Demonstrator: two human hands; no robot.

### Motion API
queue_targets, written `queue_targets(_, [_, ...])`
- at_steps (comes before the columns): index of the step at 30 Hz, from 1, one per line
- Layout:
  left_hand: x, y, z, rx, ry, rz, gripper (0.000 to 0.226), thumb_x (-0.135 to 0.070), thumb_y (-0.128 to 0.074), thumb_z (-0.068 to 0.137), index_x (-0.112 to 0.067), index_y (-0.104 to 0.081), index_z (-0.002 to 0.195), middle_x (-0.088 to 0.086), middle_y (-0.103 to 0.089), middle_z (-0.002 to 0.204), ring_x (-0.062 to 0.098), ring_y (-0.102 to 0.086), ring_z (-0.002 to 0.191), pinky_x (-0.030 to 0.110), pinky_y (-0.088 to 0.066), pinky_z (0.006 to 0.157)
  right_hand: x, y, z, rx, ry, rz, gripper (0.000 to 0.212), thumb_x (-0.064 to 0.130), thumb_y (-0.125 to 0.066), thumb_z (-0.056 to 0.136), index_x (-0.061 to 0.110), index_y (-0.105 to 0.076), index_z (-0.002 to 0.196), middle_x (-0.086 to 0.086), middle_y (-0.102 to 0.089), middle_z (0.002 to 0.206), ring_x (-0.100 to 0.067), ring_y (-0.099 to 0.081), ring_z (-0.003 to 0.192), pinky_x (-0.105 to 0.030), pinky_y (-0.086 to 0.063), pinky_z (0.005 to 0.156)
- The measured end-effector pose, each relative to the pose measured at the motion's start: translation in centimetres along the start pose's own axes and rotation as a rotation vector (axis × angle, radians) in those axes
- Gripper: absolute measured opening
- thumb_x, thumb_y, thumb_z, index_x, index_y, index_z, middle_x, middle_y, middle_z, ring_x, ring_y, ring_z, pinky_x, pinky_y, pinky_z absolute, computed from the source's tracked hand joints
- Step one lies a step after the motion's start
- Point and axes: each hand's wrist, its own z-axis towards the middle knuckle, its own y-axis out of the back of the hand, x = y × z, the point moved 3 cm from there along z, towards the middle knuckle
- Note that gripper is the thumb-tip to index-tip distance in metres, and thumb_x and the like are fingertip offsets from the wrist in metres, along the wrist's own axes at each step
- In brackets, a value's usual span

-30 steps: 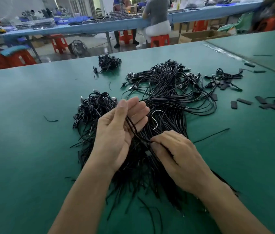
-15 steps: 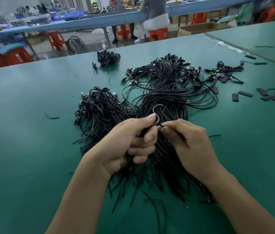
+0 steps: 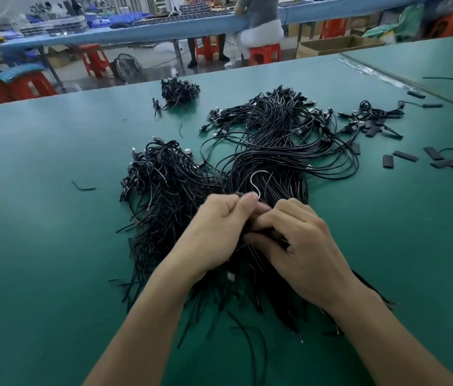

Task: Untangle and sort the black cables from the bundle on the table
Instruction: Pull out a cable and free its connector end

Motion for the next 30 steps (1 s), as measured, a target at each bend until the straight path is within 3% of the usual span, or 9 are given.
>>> queue_targets(2, [0.2, -0.4, -0.2, 0.088, 0.076, 0.064, 0.05, -0.031, -0.043, 0.106, -0.017, -0.054, 0.059, -0.007, -0.055, 0.054, 0.007, -0.053, 0.049, 0.021, -0.044, 0.051, -0.2, 0.0, -0.1, -0.008, -0.043, 0.091, 0.009, 0.026, -0.074, 0.084, 0.022, -0.066, 0.087, 0.02, -0.051, 0.083, -0.007, -0.051, 0.078, -0.024, -0.044, 0.075])
queue_targets(6, [0.1, -0.4, -0.6, 0.231, 0.192, 0.02, 0.053, -0.037, -0.037, 0.107, -0.011, -0.063, 0.069, -0.003, -0.052, 0.048, 0.011, -0.049, 0.044, 0.02, -0.044, 0.049, -0.6, 0.5, 0.1, -0.073, -0.173, 0.303, 0.021, 0.016, -0.08, 0.081, 0.025, -0.062, 0.084, 0.015, -0.061, 0.081, -0.006, -0.06, 0.075, -0.01, -0.043, 0.068])
queue_targets(10, [0.0, 0.1, -1.0, 0.335, 0.208, -0.131, 0.058, -0.042, -0.038, 0.106, -0.019, -0.05, 0.054, -0.004, -0.029, 0.045, 0.01, -0.027, 0.039, 0.023, -0.033, 0.042, -0.7, 0.8, 0.4, -0.039, -0.201, 0.421, 0.008, 0.027, -0.072, 0.087, 0.027, -0.064, 0.086, 0.007, -0.066, 0.085, -0.014, -0.057, 0.068, -0.015, -0.044, 0.062])
queue_targets(14, [0.1, 0.2, -1.1, 0.413, 0.242, -0.291, 0.056, -0.044, -0.042, 0.103, -0.025, -0.042, 0.05, -0.006, -0.024, 0.045, 0.008, -0.025, 0.037, 0.022, -0.034, 0.042, -0.6, 0.8, 0.5, 0.044, -0.216, 0.506, 0.007, 0.03, -0.065, 0.091, 0.023, -0.064, 0.089, 0.005, -0.063, 0.079, -0.012, -0.055, 0.066, -0.021, -0.046, 0.06])
queue_targets(18, [0.2, 0.0, -0.9, 0.351, 0.231, -0.268, 0.054, -0.038, -0.043, 0.105, -0.021, -0.045, 0.054, -0.003, -0.032, 0.048, 0.011, -0.042, 0.043, 0.022, -0.049, 0.051, -0.8, 0.9, 0.4, 0.048, -0.242, 0.458, 0.005, 0.021, -0.066, 0.091, 0.024, -0.064, 0.088, 0.005, -0.064, 0.079, -0.013, -0.059, 0.069, -0.024, -0.049, 0.064])
queue_targets(21, [0.4, -0.2, -0.5, 0.201, 0.186, -0.138, 0.052, -0.035, -0.042, 0.106, -0.017, -0.045, 0.057, 0.003, -0.041, 0.056, 0.014, -0.049, 0.052, 0.016, -0.046, 0.051, -0.9, 0.6, 0.4, 0.062, -0.27, 0.347, 0.01, 0.015, -0.066, 0.093, 0.023, -0.063, 0.089, 0.01, -0.066, 0.077, -0.011, -0.061, 0.07, -0.016, -0.046, 0.063])
queue_targets(24, [0.5, -0.8, -0.5, 0.195, 0.224, -0.213, 0.054, -0.038, -0.041, 0.106, -0.012, -0.052, 0.06, 0.006, -0.052, 0.066, 0.017, -0.056, 0.067, 0.037, -0.06, 0.071, -0.8, 0.5, 0.4, 0.042, -0.28, 0.258, 0.01, 0.013, -0.065, 0.094, 0.021, -0.061, 0.089, 0.015, -0.065, 0.075, -0.006, -0.062, 0.073, -0.01, -0.043, 0.065])
queue_targets(26, [0.4, -1.0, -0.6, 0.239, 0.253, -0.283, 0.057, -0.043, -0.04, 0.105, 0.002, -0.063, 0.078, 0.016, -0.062, 0.077, 0.025, -0.065, 0.075, 0.053, -0.061, 0.078, -0.4, 0.6, 0.4, -0.01, -0.272, 0.22, 0.012, 0.013, -0.063, 0.095, 0.021, -0.058, 0.087, 0.015, -0.062, 0.074, -0.005, -0.06, 0.072, -0.01, -0.041, 0.063])
queue_targets(30, [-0.2, -1.2, -0.9, 0.258, 0.216, -0.321, 0.059, -0.055, -0.038, 0.102, -0.011, -0.075, 0.09, 0.007, -0.072, 0.084, 0.019, -0.072, 0.072, 0.041, -0.06, 0.051, 0.6, 0.9, 0.7, -0.138, -0.238, 0.216, 0.014, 0.014, -0.061, 0.096, 0.021, -0.054, 0.086, 0.016, -0.058, 0.074, -0.004, -0.056, 0.07, -0.008, -0.038, 0.063])
